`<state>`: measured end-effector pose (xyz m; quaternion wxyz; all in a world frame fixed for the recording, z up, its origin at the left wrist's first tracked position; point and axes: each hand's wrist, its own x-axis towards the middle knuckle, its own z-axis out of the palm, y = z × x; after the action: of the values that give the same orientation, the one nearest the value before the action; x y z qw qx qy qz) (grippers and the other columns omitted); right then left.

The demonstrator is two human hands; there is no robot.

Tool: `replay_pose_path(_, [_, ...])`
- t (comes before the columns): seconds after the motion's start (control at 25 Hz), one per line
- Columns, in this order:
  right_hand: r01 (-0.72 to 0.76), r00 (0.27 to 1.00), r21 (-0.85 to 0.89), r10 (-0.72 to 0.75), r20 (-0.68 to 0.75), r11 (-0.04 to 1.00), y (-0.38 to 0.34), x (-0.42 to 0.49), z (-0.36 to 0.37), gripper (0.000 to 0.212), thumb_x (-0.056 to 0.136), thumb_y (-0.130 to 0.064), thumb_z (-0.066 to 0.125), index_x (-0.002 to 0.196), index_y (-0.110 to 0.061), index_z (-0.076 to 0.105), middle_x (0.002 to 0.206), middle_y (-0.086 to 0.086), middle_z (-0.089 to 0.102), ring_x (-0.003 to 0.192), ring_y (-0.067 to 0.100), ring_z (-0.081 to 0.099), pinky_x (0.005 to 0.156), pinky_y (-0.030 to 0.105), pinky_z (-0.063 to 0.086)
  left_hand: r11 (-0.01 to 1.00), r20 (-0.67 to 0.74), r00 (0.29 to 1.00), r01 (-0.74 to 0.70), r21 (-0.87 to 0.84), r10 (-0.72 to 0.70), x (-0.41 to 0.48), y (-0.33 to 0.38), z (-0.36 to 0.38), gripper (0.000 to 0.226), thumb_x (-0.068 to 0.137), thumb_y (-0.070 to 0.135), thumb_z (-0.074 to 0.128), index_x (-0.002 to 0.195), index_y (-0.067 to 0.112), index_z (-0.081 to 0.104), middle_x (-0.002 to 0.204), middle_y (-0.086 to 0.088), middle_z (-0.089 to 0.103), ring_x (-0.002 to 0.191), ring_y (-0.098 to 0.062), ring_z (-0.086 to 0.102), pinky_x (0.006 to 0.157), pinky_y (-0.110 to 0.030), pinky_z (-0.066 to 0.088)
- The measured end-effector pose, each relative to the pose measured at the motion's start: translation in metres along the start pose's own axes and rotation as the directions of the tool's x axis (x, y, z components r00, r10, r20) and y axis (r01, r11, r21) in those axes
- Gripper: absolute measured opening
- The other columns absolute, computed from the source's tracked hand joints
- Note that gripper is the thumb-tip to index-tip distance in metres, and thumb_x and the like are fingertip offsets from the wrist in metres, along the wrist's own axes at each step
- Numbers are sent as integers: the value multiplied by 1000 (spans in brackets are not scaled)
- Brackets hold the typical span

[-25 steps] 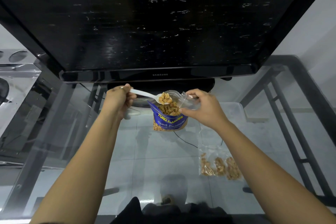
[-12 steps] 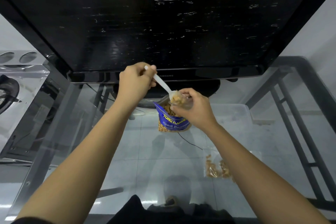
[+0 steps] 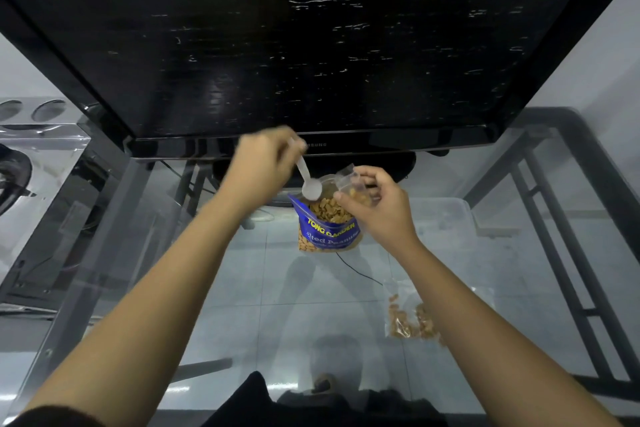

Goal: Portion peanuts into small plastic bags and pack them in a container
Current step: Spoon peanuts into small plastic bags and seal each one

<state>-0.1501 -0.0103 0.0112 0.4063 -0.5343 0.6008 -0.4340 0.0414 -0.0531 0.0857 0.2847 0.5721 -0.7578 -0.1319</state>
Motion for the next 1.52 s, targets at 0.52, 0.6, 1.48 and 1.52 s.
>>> replay_pose_path(0.52, [-126, 987, 21, 123, 99, 992, 6, -6, -8, 49, 73, -38, 76, 116, -24, 56, 108, -9, 65, 92, -2, 59, 61, 9, 48, 846, 93, 860, 510, -156, -502, -12, -18, 61, 28, 92, 20, 49, 80, 1, 65, 69, -16, 68, 67, -26, 63, 54, -23, 45])
replay_pose_path(0.6, [-132, 987, 36, 128, 95, 991, 6, -6, -10, 48, 74, -37, 76, 115, -23, 56, 107, -10, 65, 92, -4, 59, 62, 7, 48, 842, 127, 873, 487, -234, -470, -20, -9, 65, 26, 92, 19, 50, 81, 2, 66, 66, -15, 70, 66, -25, 67, 60, -21, 51])
replay_pose_path(1.48, [-90, 992, -84, 97, 80, 992, 5, 0, -29, 48, 71, -35, 78, 113, -27, 56, 105, -14, 59, 88, 1, 57, 62, 10, 47, 74, 374, 510, 660, -748, -774, -22, -42, 57, 19, 97, 20, 47, 86, 7, 57, 66, -6, 53, 39, -4, 50, 39, -10, 43])
replay_pose_path(1.52, [-29, 996, -213, 46, 75, 977, 5, -1, -29, 49, 69, -37, 79, 112, -28, 57, 102, -15, 58, 88, 2, 57, 66, 13, 47, 75, 371, 507, 662, -746, -778, -22, -46, 54, 19, 97, 20, 46, 87, 7, 57, 66, -5, 52, 42, -5, 50, 40, -10, 43])
